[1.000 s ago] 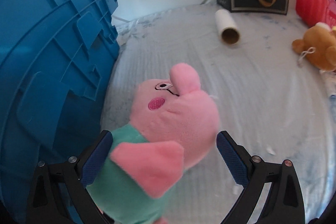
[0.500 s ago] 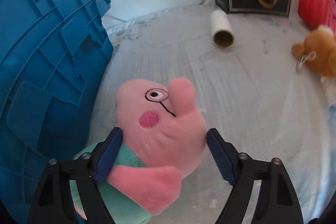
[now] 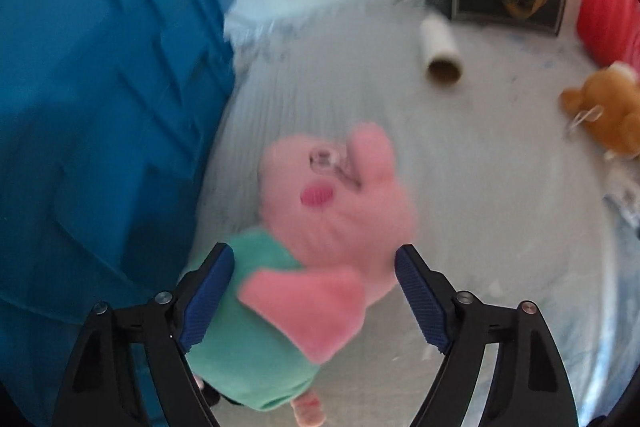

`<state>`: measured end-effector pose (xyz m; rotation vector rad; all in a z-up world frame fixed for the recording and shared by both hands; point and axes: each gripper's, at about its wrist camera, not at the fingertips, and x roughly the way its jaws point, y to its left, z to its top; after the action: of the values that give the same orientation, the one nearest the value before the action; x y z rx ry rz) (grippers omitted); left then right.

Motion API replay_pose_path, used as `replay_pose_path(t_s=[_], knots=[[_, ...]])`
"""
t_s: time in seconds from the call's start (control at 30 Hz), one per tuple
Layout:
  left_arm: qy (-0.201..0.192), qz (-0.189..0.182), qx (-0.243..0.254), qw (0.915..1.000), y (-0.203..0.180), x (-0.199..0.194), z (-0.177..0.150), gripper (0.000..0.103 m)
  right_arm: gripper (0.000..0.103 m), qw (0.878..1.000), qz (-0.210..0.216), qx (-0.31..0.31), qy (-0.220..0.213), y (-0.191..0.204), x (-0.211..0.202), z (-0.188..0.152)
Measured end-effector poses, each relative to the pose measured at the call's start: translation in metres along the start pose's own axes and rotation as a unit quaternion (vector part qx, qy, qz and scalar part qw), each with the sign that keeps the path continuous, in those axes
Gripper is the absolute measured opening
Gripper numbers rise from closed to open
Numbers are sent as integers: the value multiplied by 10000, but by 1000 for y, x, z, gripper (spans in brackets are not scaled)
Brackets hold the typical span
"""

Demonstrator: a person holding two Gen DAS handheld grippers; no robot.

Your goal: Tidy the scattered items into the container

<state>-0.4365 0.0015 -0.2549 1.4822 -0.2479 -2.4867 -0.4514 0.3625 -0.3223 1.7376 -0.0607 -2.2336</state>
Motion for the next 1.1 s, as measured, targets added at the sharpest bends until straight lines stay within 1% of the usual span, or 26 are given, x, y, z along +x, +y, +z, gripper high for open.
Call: replay_pose_path(t_s=[0.07,0.13,0.27,0.33,0.37,0.4,0.47,0.53,0.6,0.63,0.7,0.73,0.8,0.87,0.9,0.97,1.0,1.03,1.1], knots=[[-94,39,162,9998,-6,-2,-4,86,103,9999,67,-48,88,9,0,-16],[-110,87,308,9994,-12,-4,-6,86,103,10000,-31,-11,76,11,-5,-26],[-144,388,576,9975,-17,-12,-7,86,103,9996,-198,163,-111,11,-24,-36],[-77,613,767,9951,-17,-9,-7,91,103,9994,-244,165,-189,13,-32,-40],[-35,703,864,9938,-17,-5,-7,97,103,9993,-258,151,-210,13,-34,-40],[7,772,951,9925,-16,2,-7,99,103,9993,-260,133,-237,13,-37,-40],[22,893,1108,9898,-16,12,-10,101,103,9992,-262,100,-301,20,-39,-39],[-51,1167,1294,9847,-21,25,-11,100,103,9988,-298,96,-376,27,-39,-38],[-114,1298,1258,9835,-19,33,-10,88,103,9983,-364,105,-444,32,-38,-38],[-125,1244,1137,9856,-14,33,-8,85,103,9978,-430,106,-484,34,-38,-37],[-158,939,763,9925,-2,26,-1,76,103,9964,-609,65,-590,37,-39,-34],[-143,764,583,9953,3,23,3,75,103,9957,-677,39,-630,37,-39,-31],[-97,237,257,9993,11,15,9,74,103,9951,-751,-11,-637,34,-38,-23],[-78,-288,94,9995,10,7,11,74,103,9939,-902,-168,-615,32,-32,-12],[-63,-583,11,9983,7,2,14,74,103,9931,-980,-247,-590,32,-30,-8],[-13,-945,-84,9955,-4,-3,17,74,103,9912,-1133,-433,-538,30,-22,3],[29,-1063,-103,9943,-12,-3,18,74,103,9900,-1210,-509,-509,28,-18,9],[43,-1062,-79,9943,-18,-1,18,74,103,9895,-1243,-557,-481,25,-16,13],[21,-917,36,9958,-27,0,19,75,103,9895,-1239,-629,-394,20,-9,21]])
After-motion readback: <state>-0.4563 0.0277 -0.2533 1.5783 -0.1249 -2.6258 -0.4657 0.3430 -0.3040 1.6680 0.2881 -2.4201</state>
